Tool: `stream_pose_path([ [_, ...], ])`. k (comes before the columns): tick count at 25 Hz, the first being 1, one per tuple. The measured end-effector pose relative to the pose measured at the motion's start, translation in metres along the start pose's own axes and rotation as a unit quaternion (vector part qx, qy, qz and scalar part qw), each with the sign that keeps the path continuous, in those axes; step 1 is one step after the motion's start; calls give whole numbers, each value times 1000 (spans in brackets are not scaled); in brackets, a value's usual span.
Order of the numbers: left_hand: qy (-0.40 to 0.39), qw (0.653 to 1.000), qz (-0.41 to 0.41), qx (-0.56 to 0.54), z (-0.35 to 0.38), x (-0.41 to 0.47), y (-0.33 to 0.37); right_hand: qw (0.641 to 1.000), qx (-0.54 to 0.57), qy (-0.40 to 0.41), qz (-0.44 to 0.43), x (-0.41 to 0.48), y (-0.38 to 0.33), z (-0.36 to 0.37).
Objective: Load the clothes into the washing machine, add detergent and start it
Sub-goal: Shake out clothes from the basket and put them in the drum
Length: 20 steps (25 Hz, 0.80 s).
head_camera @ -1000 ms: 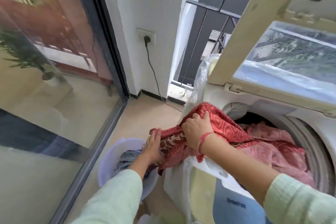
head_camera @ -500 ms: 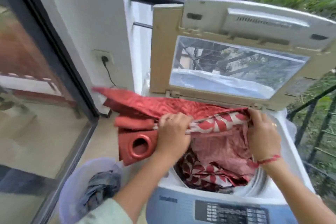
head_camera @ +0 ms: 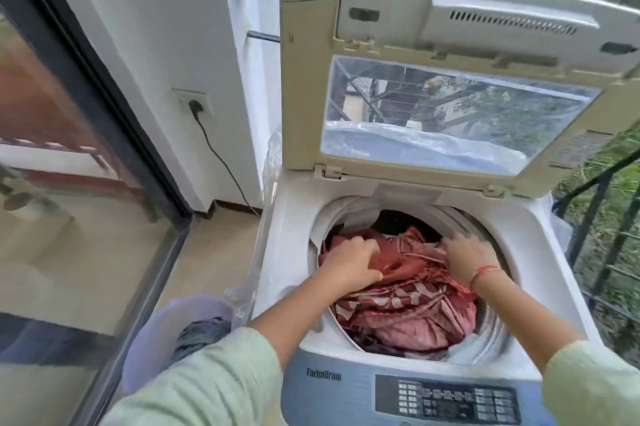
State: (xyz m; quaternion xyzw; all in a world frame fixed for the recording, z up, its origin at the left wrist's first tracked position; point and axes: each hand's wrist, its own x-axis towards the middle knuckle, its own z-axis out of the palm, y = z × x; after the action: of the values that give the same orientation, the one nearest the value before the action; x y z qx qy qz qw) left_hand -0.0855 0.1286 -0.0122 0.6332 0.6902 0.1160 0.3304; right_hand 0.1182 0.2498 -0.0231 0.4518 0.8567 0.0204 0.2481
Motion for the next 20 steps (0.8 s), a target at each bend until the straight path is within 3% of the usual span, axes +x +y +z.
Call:
stream_pose_path([
  [1,7,999,-5,39,-2,6,-2,999,18,44,4,-3,-3,-1],
  [2,-24,997,-30,63,1,14,-2,999,41,20,-19,-2,-8,9],
  [4,-150,977,-109,104,26,33,2,980,45,-184,-65,11,-24,57],
  [6,-247,936,-174,179,71,55,-2,950,28,-299,-82,27,-39,120],
  [8,-301,903,-233,199,119,69,-20,930,17,-353,-104,27,-53,131],
  [10,-309,892,-277,181,153,70,-41,897,14,-413,-159,24,-61,107],
  [12,-286,905,-269,163,168,71,-52,927,50,-337,-156,28,-46,95],
  [14,-271,906,-290,149,164,81,-56,975,65,-202,-69,37,-28,107],
  [20,-184,912,-329,160,190,134,-78,963,119,-239,30,85,-43,145],
])
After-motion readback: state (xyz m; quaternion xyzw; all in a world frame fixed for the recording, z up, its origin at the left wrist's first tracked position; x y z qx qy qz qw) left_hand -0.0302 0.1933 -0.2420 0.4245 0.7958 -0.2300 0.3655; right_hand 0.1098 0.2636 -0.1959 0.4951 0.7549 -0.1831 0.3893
